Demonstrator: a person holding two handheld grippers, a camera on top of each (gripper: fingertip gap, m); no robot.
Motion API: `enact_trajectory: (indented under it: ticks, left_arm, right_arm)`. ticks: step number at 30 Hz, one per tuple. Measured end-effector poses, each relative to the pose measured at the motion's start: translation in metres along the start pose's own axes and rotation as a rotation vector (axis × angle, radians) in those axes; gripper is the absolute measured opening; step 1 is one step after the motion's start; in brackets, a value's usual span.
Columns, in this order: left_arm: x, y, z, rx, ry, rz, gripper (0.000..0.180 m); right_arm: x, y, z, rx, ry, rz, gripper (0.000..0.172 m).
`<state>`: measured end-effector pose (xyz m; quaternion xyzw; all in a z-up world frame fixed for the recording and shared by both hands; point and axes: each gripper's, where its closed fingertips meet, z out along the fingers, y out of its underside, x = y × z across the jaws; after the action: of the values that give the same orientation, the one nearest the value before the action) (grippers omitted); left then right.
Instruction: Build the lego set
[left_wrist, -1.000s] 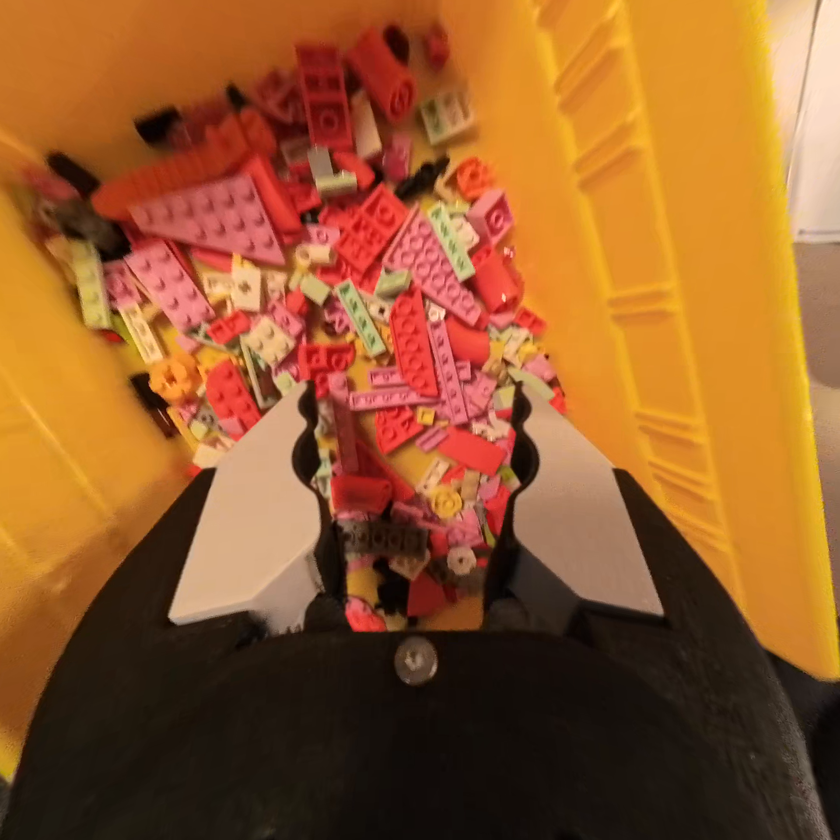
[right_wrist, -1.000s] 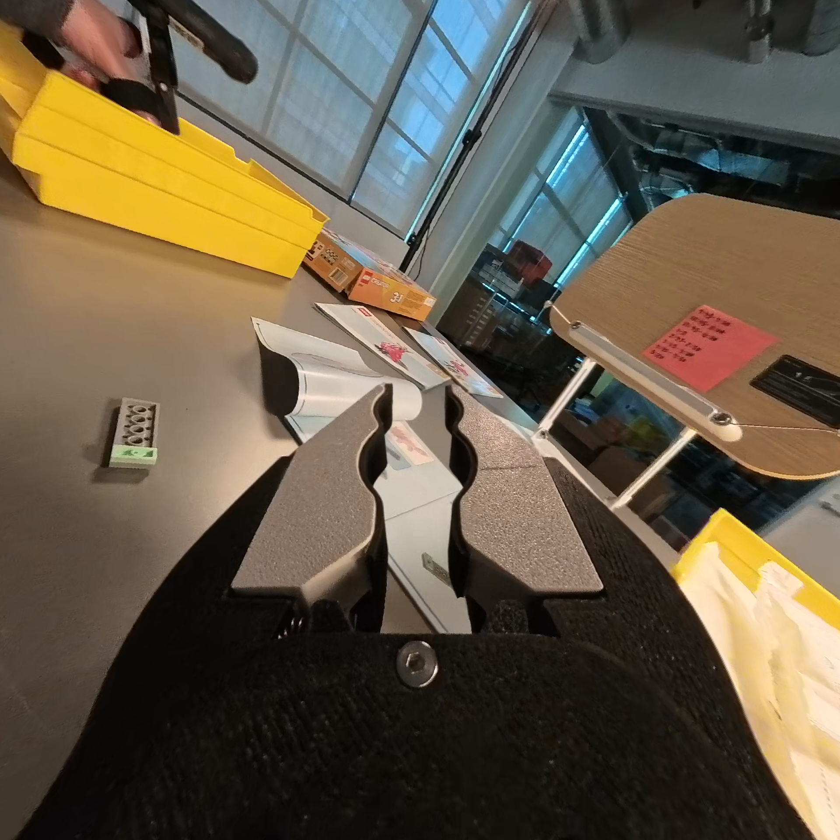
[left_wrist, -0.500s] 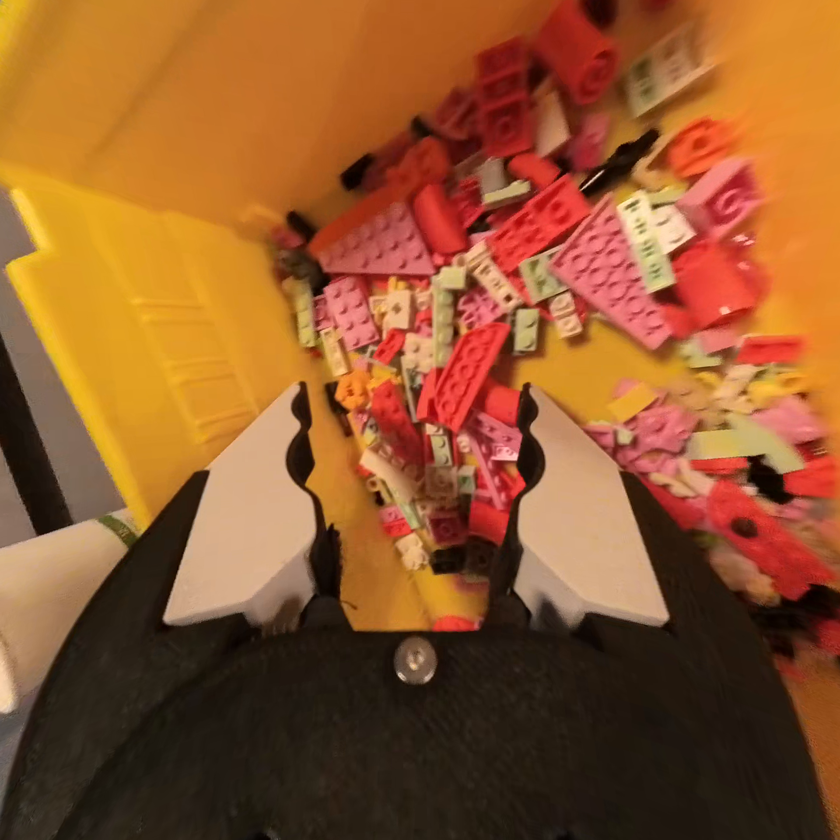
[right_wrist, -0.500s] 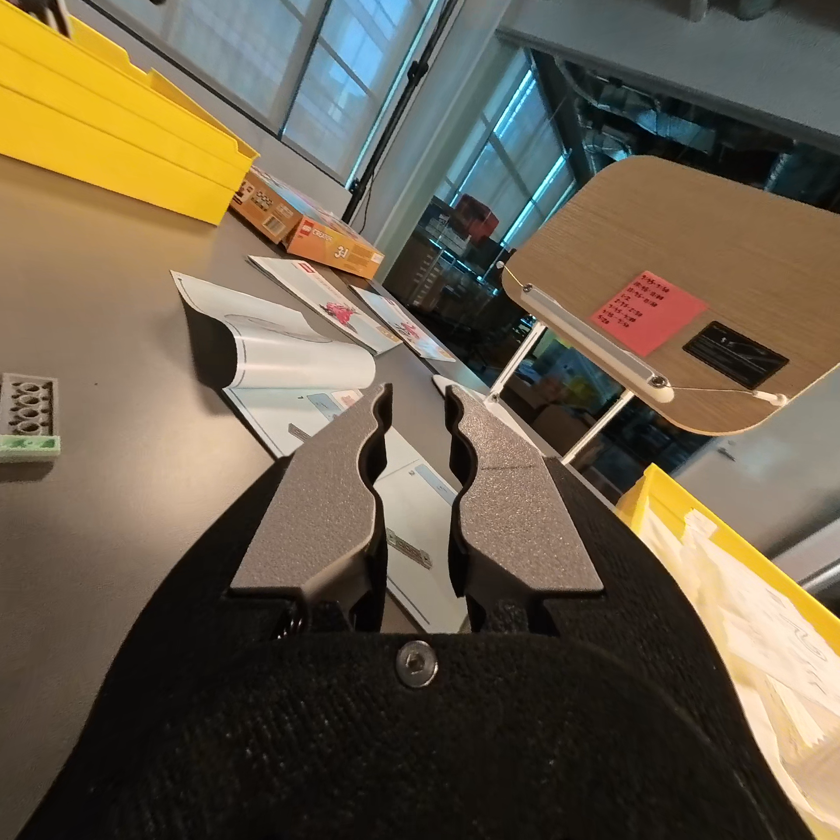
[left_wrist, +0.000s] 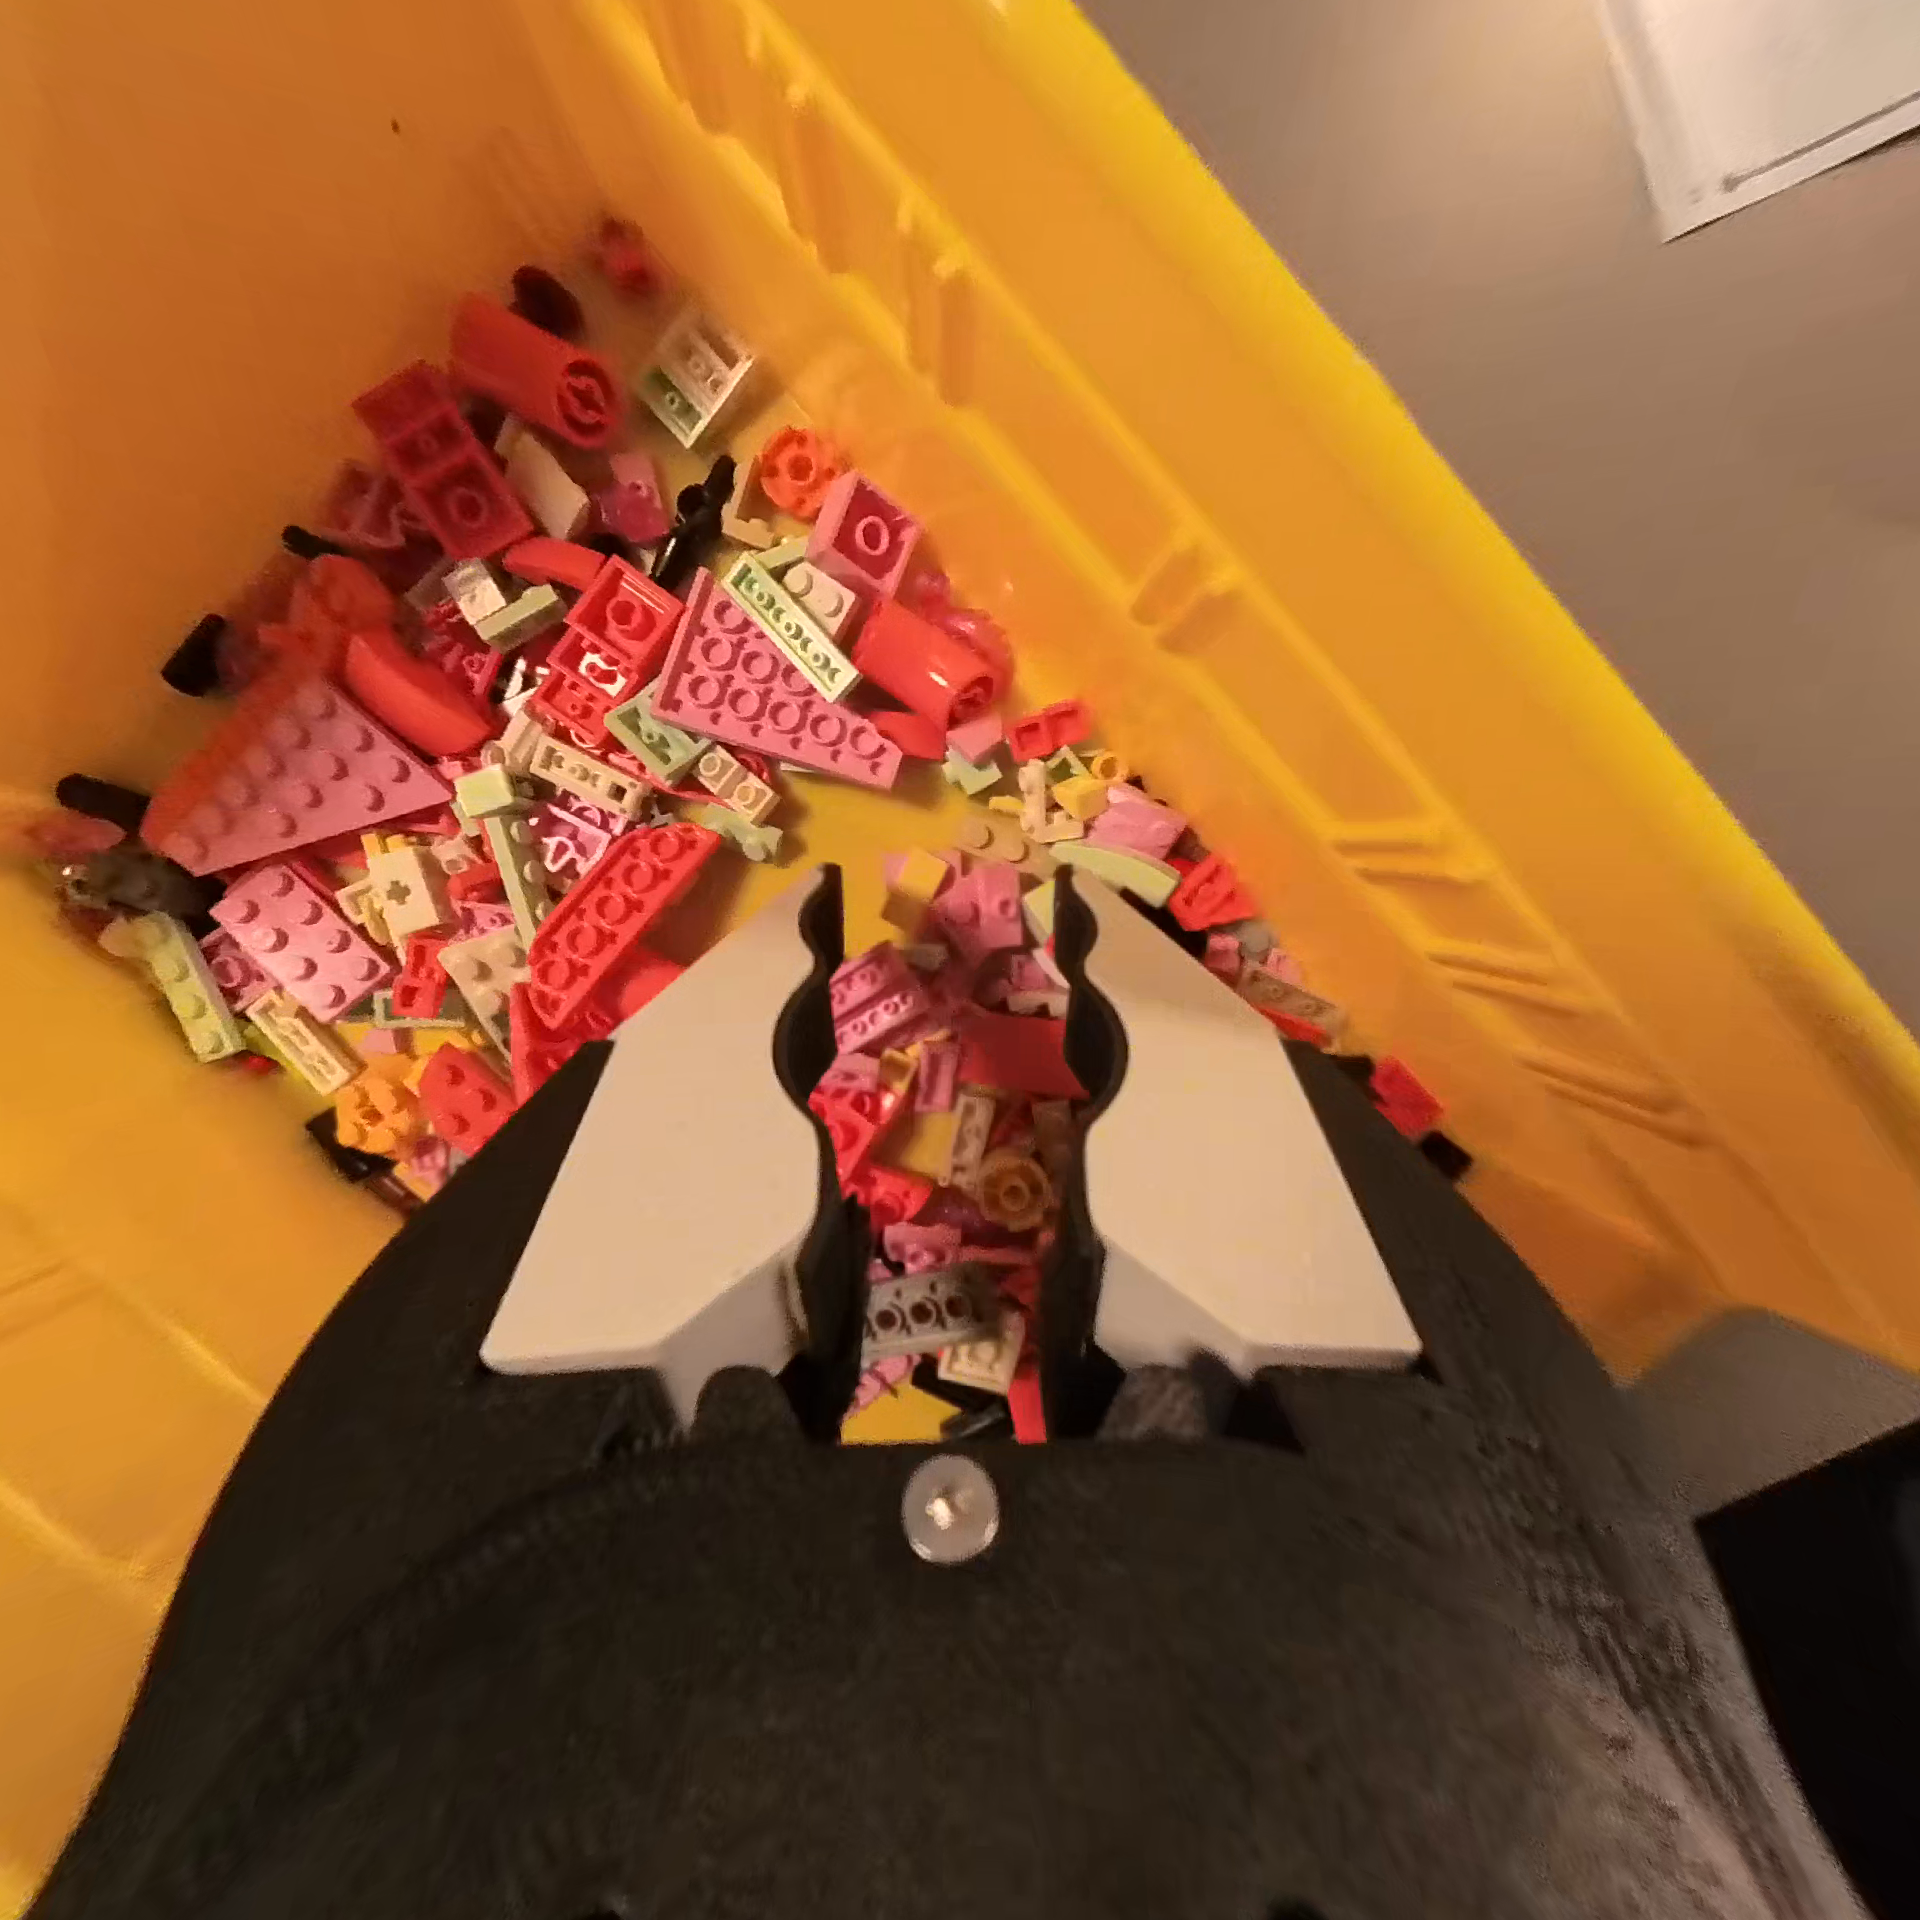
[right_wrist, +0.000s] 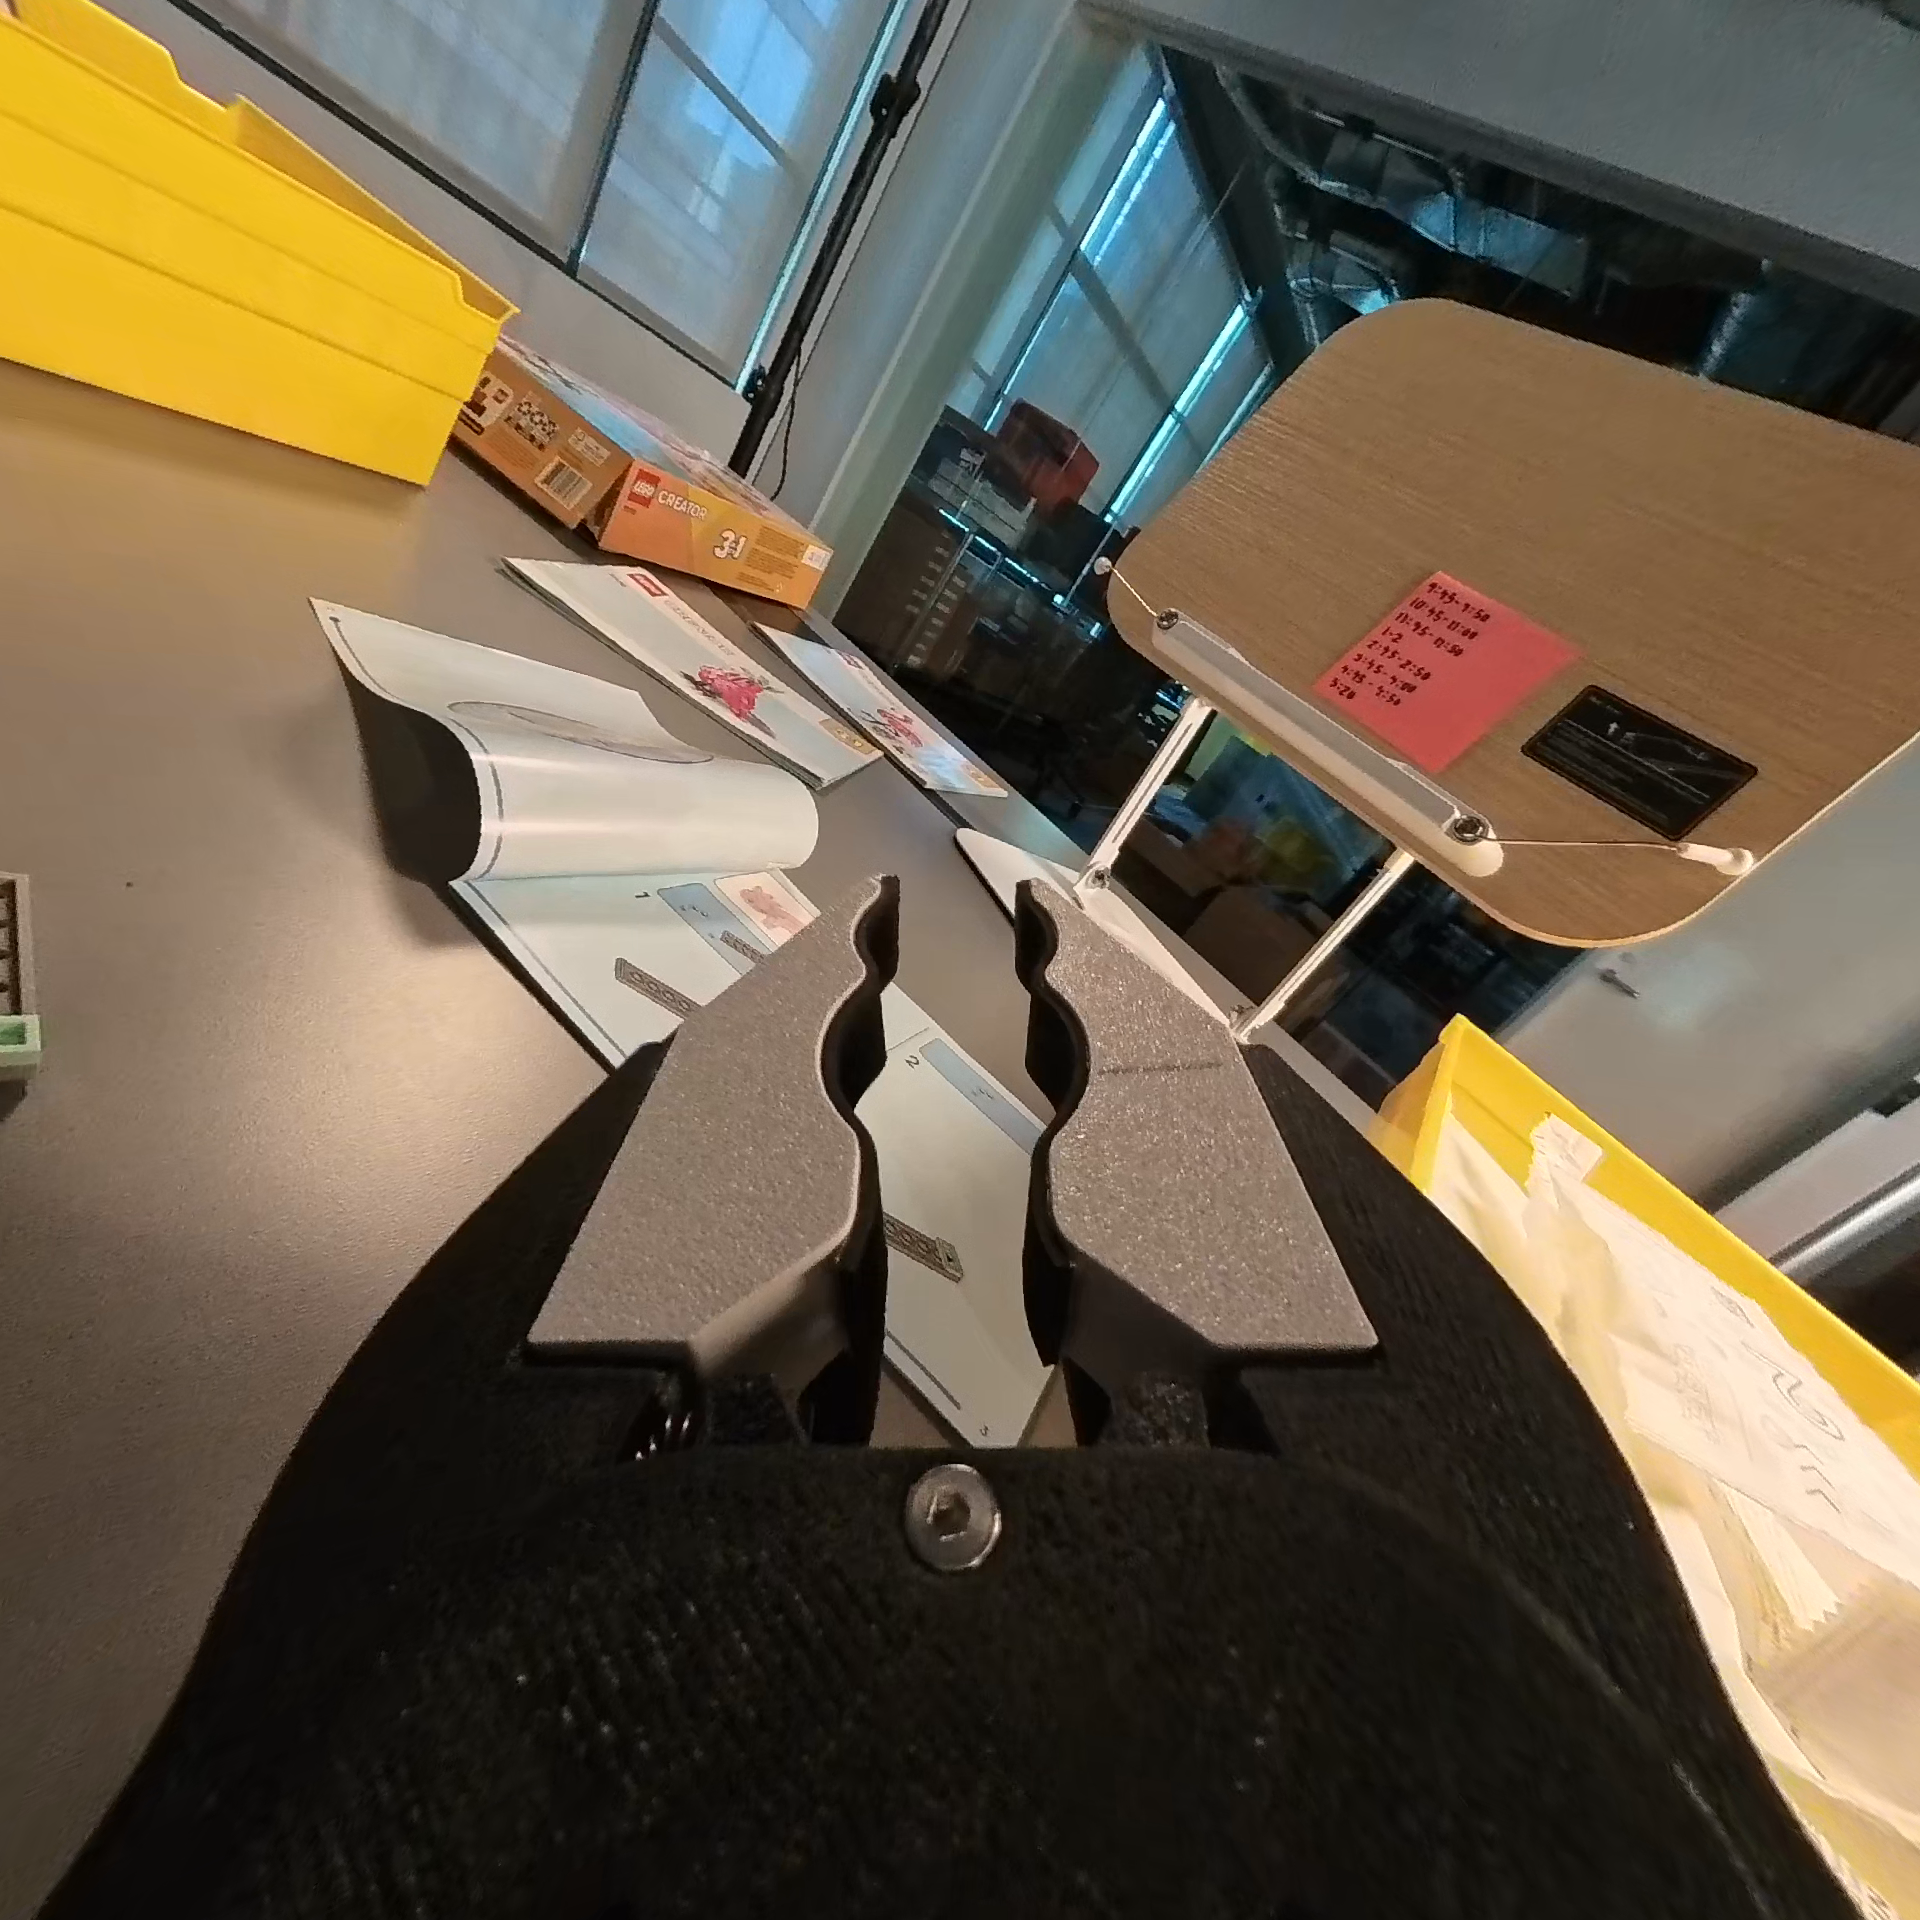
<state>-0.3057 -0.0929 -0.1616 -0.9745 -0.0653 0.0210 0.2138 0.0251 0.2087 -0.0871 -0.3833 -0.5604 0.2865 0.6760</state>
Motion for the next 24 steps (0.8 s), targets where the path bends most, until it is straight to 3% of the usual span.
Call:
enact_trajectory:
  ticks: [5,7,9,16,18,21,24]
  left_arm:
    - [0.006,0.009,0.011,-0.082,0.079,-0.021,0.038]
    - [-0.009,0.017,0.010,-0.129,0.000,-0.033,0.023]
    - [-0.024,0.022,0.007,-0.147,-0.074,-0.039,0.021]
    - [-0.049,0.009,-0.010,0.011,-0.114,-0.162,0.013]
    - [-0.049,0.008,-0.013,0.046,-0.089,-0.192,0.014]
    - [-0.053,0.009,-0.015,0.063,-0.093,-0.239,0.044]
    - [-0.061,0.010,-0.018,0.087,-0.111,-0.282,0.048]
  right_arm:
    - [0.001,0.000,0.000,-0.003,0.005,0.001,0.019]
    - [0.001,0.001,0.000,-0.004,0.003,-0.001,0.019]
    - [0.000,0.001,0.001,-0.006,0.001,-0.005,0.019]
    - [-0.001,0.001,0.001,-0.006,-0.001,-0.011,0.019]
    - [-0.001,0.001,0.001,-0.006,-0.001,-0.010,0.018]
    - [-0.001,0.001,0.001,-0.005,-0.002,-0.010,0.018]
    - [-0.001,0.000,0.001,-0.005,-0.002,-0.009,0.018]
